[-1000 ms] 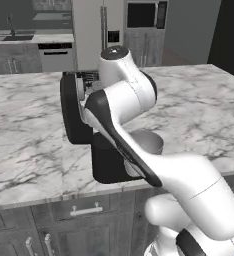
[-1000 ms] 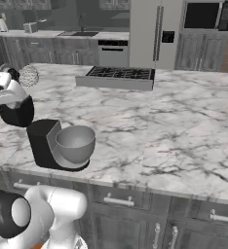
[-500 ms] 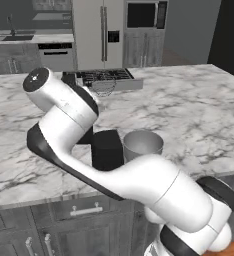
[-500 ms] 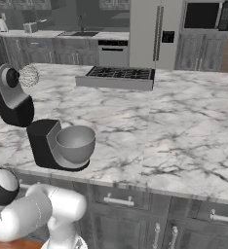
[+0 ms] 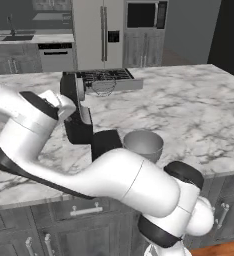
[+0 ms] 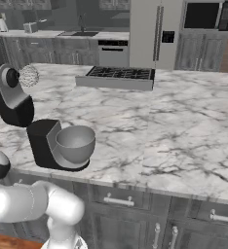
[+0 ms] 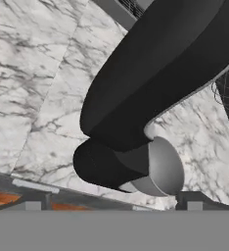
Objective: Close the stand mixer head.
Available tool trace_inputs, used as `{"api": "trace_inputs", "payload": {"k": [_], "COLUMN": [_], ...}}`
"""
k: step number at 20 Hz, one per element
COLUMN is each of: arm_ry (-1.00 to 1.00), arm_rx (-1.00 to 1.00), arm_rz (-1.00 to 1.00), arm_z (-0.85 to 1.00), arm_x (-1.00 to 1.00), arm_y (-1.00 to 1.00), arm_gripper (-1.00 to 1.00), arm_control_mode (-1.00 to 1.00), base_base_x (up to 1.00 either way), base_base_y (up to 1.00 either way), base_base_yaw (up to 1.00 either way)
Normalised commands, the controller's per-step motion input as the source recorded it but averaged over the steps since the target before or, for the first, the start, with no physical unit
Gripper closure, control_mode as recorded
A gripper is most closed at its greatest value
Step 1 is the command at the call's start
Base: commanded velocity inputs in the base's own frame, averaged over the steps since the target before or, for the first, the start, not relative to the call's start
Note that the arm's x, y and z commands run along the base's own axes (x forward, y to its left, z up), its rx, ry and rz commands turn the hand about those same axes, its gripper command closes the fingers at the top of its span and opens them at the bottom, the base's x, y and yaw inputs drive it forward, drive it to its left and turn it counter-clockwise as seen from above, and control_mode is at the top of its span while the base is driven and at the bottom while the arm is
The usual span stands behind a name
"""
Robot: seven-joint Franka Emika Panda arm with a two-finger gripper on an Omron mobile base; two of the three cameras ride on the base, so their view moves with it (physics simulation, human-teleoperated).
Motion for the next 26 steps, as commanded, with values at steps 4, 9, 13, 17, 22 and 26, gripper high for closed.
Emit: {"api": "trace_inputs", "payload": {"k": [4, 9, 13, 17, 22, 26], "arm_ry": [-0.02, 0.0, 0.01, 0.02, 0.06, 0.14], "arm_rx": [-0.05, -0.01, 0.0, 0.0, 0.07, 0.08], "arm_rz": [-0.07, -0.08, -0.09, -0.08, -0.08, -0.09], "arm_z": [0.0, -0.01, -0.01, 0.0, 0.0, 0.0], "arm_x": [0.71, 0.79, 0.74, 0.5, 0.16, 0.35], "arm_y": [0.13, 0.02, 0.0, -0.16, -0.8, -1.0], "arm_gripper": [-1.0, -1.0, -1.0, -1.0, -1.0, -1.0], "arm_control_mode": [-1.0, -1.0, -1.0, -1.0, -1.0, -1.0], "base_base_x": [0.0, 0.0, 0.0, 0.0, 0.0, 0.0], "base_base_y": [0.0, 0.0, 0.0, 0.0, 0.0, 0.0], "base_base_yaw": [0.0, 0.0, 0.0, 0.0, 0.0, 0.0]}}
